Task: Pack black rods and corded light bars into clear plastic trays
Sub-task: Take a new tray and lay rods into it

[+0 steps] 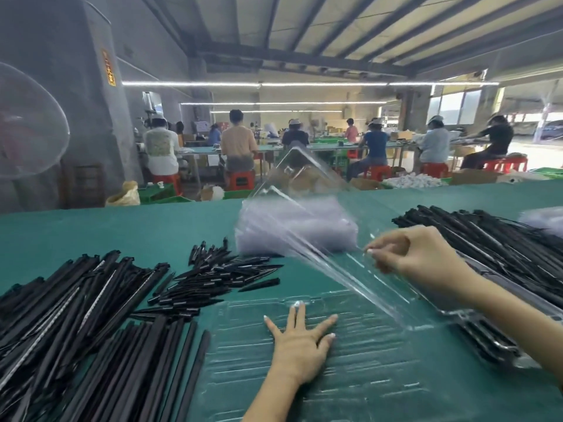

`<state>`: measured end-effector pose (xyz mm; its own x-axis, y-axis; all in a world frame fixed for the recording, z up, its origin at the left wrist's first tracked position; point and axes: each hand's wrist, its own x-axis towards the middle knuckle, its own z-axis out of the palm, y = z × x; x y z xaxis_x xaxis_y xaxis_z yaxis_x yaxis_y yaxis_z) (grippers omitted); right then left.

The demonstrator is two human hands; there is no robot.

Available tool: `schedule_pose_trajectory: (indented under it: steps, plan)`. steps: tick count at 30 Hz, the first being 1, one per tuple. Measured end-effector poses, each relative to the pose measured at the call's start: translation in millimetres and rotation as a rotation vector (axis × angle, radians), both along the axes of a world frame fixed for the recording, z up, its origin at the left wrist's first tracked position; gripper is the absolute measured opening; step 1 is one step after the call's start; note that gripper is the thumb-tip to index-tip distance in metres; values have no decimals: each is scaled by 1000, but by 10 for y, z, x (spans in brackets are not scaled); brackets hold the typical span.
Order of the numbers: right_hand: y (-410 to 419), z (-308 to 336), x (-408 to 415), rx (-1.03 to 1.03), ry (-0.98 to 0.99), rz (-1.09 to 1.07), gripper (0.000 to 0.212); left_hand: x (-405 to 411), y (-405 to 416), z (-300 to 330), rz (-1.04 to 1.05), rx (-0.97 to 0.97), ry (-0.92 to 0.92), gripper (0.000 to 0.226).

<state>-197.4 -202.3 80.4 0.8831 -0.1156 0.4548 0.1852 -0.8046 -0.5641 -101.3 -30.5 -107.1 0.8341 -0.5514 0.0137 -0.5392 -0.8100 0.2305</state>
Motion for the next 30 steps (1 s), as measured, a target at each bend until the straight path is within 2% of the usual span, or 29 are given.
schedule_pose_trajectory:
  steps: [3, 6, 10, 18, 22, 26, 30]
  plan:
    - [-161, 195, 175, 71, -20, 0, 5, 71, 62, 69, 5, 12, 37, 41]
    - [-256, 303, 287, 58, -27, -17, 15, 39, 63, 53, -16, 10, 26, 41]
    - [-317, 372, 317, 124, -50, -35, 8, 38, 64, 60, -11, 30, 29, 41]
    - [-404, 446, 312, 186, -69, -97, 12, 6, 59, 74, -15, 25, 9, 41]
    - [-474, 473, 300, 217, -74, -145, 3, 6, 65, 82, -22, 17, 13, 42]
    - [-538, 524, 282, 305, -78, -122, 6, 6, 66, 90, -23, 18, 15, 42]
    - [-581, 610, 328, 285, -83, -95, 7, 1, 64, 91, -34, 26, 12, 42]
